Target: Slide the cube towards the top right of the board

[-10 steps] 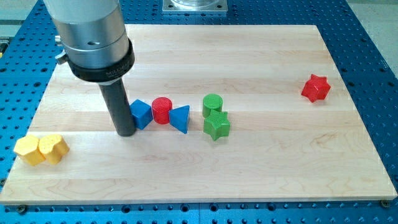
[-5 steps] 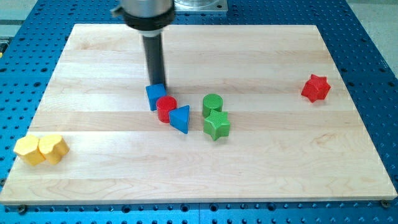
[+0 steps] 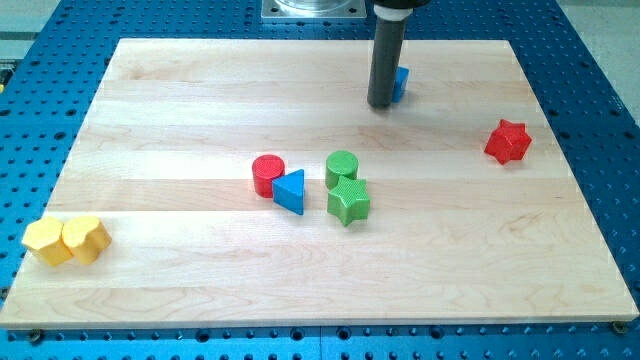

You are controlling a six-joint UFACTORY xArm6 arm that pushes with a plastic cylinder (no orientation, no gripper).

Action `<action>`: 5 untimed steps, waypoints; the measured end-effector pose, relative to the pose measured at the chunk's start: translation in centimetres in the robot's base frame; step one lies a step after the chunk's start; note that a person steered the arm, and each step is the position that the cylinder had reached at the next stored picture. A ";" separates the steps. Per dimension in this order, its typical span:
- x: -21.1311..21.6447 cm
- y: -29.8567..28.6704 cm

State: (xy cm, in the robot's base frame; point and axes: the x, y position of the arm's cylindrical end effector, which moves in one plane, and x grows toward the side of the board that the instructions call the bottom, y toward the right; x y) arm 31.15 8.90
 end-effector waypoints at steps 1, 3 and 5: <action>-2.8 7.2; -3.1 -0.7; -2.9 7.0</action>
